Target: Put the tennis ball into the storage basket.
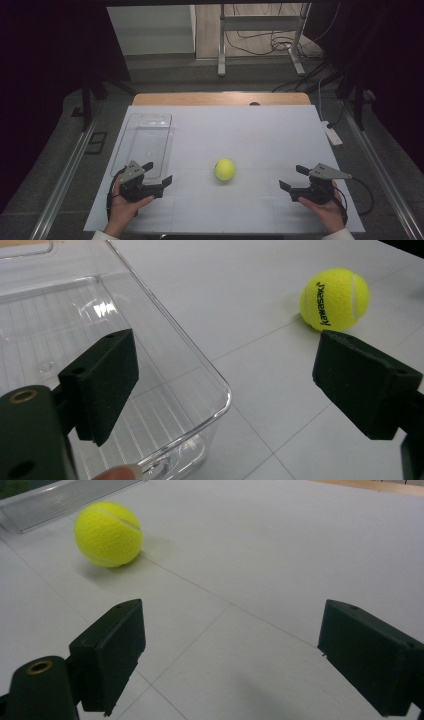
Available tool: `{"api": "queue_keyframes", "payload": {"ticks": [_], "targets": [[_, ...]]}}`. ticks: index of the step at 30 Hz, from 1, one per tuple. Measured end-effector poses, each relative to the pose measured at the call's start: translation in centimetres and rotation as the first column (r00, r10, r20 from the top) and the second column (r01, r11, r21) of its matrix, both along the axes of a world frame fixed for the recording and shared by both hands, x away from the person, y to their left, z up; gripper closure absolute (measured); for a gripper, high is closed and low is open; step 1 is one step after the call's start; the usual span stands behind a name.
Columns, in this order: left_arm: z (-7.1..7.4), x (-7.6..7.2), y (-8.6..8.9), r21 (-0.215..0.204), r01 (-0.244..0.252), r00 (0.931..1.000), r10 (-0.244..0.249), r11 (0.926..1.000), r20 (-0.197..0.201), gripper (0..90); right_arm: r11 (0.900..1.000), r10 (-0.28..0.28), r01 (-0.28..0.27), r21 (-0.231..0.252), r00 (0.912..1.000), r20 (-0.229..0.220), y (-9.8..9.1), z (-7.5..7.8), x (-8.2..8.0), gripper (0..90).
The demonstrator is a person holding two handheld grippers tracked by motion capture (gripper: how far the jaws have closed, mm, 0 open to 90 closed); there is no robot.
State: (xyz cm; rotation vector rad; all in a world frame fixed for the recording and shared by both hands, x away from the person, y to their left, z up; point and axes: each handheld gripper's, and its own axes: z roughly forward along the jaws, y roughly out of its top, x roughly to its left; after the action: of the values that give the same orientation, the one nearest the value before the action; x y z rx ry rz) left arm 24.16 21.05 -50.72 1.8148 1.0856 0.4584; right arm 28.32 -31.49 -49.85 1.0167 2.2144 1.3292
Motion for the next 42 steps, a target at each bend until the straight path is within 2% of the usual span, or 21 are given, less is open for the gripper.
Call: {"api": "queue_keyframes", "payload": {"ticks": [14, 28, 42], "targets": [[0.02, -0.35, 0.39, -0.003, -0.003, 1.0, 0.003, 1.0, 0.008, 12.7, 0.9998, 0.0, 0.0, -0.021, 0.9999, 0.011, 0.51, 0.04, -0.04, 11.7], [0.19, -0.06, 0.02, -0.009, 0.014, 0.9998, -0.014, 0.9999, 0.015, 12.7, 0.9997, 0.001, -0.001, -0.026, 1.0, -0.002, 0.29, -0.28, -0.26, 12.5], [0.51, -0.19, 0.05, -0.011, 0.01, 0.9998, -0.01, 0.9999, 0.018, 13.0, 0.9993, 0.013, -0.013, -0.034, 0.9999, -0.011, 0.5, -0.46, -0.04, 12.6]]}}
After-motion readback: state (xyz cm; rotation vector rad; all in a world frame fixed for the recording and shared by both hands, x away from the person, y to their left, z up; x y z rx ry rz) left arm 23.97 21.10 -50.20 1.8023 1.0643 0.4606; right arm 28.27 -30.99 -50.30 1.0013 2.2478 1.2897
